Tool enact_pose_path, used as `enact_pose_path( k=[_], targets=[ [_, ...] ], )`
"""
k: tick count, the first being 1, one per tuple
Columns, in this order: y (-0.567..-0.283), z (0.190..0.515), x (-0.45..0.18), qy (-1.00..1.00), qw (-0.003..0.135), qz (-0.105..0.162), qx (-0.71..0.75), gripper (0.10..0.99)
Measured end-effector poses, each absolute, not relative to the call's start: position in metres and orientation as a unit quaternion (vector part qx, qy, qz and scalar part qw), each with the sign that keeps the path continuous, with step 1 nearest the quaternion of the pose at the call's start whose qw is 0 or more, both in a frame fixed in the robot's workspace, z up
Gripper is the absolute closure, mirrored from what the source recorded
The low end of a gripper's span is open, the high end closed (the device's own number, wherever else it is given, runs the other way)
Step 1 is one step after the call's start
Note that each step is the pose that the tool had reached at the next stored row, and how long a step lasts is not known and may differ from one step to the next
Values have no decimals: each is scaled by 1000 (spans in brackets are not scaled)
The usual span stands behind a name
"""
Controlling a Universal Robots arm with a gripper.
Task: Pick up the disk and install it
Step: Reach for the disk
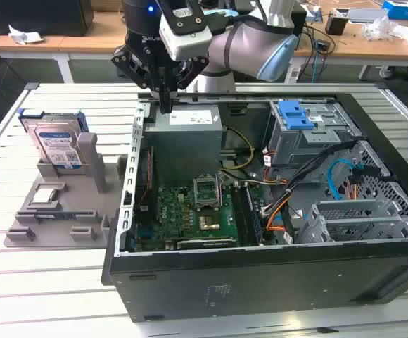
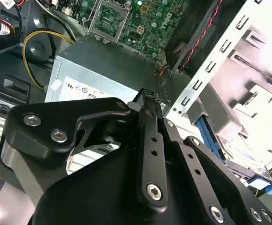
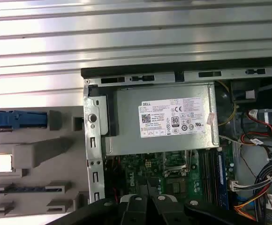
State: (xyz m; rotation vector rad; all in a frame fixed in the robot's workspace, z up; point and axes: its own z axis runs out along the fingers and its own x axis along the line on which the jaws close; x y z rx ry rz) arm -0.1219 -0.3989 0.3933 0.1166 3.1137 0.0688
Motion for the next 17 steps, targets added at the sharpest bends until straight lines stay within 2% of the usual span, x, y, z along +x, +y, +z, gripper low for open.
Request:
enact_pose_path(
  k=[17],
  targets=[
    [-399, 393, -176, 999, 13, 22, 37, 980]
  ],
)
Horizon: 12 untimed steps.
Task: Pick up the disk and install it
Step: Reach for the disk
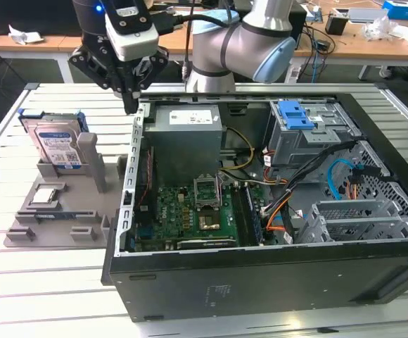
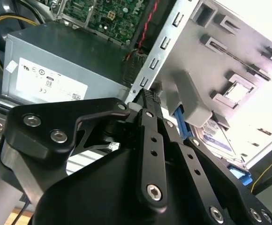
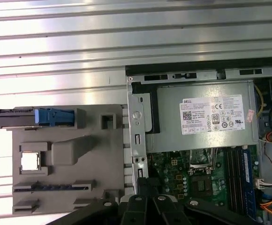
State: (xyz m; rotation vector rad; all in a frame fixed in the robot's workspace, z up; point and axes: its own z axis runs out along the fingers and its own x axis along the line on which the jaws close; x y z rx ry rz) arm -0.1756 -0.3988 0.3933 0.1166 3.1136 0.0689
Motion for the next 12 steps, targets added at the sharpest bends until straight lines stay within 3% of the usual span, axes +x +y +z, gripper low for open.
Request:
enact_pose_path(
  k=[12],
  targets=[
    [-399, 393, -206, 999, 12, 22, 37, 980]
  ],
)
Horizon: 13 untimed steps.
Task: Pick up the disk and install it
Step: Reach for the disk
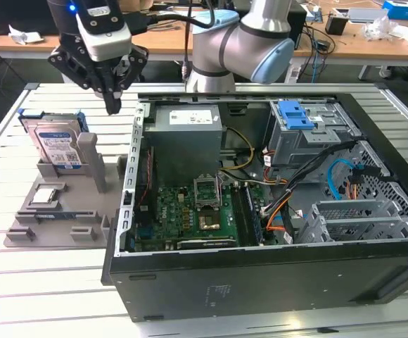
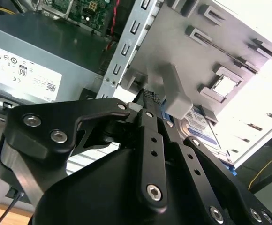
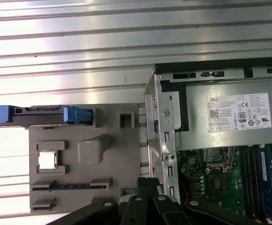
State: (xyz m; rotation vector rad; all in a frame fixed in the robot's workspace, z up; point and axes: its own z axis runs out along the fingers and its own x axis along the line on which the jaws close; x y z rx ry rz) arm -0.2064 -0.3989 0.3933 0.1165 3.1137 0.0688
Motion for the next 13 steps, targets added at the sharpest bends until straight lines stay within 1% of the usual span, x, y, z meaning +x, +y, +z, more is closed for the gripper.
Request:
enact_pose_path(
  k=[13],
  targets=[
    [-399, 393, -239, 999, 12, 22, 37, 980]
  ],
)
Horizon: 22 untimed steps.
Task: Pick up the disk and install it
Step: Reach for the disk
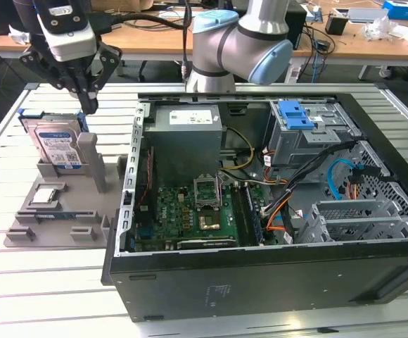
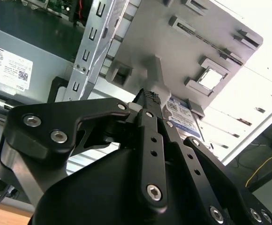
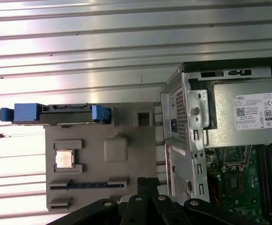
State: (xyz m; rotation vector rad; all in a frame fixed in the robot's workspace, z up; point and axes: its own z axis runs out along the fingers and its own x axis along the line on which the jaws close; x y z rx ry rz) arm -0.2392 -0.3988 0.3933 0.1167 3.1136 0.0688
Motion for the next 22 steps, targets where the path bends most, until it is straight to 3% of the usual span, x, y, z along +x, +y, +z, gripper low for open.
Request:
enact_pose_path(
  k=[22],
  targets=[
    [-399, 393, -287, 999, 13, 22, 37, 980]
  ],
)
